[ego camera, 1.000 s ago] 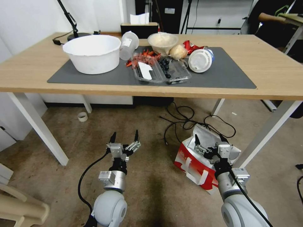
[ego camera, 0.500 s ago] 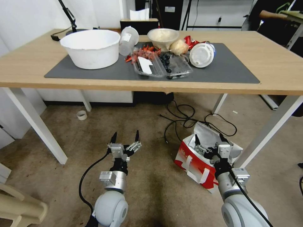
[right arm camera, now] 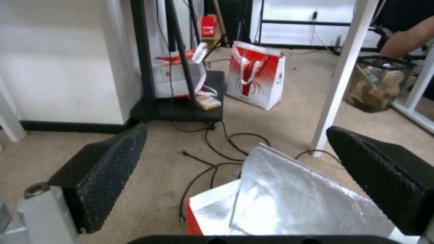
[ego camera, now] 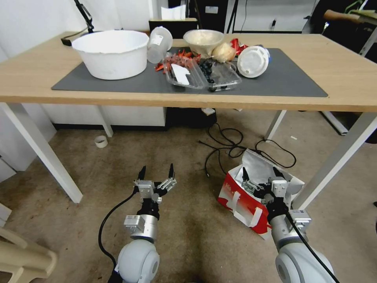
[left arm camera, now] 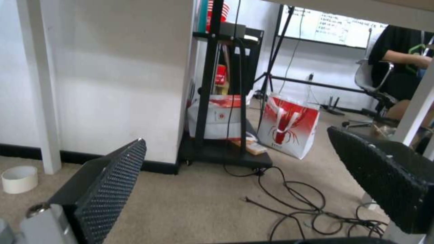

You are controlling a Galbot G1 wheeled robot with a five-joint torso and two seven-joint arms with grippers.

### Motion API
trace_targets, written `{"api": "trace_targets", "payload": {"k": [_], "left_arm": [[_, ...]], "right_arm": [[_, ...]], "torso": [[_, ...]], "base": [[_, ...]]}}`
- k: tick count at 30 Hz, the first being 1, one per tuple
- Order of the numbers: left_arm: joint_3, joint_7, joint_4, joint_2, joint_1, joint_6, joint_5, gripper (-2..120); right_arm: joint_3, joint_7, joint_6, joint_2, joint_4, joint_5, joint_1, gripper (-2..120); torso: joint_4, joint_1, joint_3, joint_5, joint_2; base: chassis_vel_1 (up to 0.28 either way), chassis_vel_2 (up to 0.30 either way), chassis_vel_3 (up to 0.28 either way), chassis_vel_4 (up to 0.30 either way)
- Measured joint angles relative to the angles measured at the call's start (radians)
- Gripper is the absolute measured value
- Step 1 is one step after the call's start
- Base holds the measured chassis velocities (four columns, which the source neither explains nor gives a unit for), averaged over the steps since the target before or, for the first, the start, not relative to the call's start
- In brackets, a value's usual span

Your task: Pick up the food delivery bag from the floor and place it on the table.

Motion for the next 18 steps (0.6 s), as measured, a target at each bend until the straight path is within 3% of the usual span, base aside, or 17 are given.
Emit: {"api": "trace_targets", "payload": {"k": [18], "left_arm": [[-0.001,0.0,-0.005,0.002,0.002,-0.009,-0.002,100]], "right_arm": [[0.001,0.0,0.0,-0.004,0.009,-0.001,-0.006,100]], "torso": [[0.0,-0.013,-0.068,0.0,-0.082]], "base": [[0.0,0.0,0.0,0.0]]}}
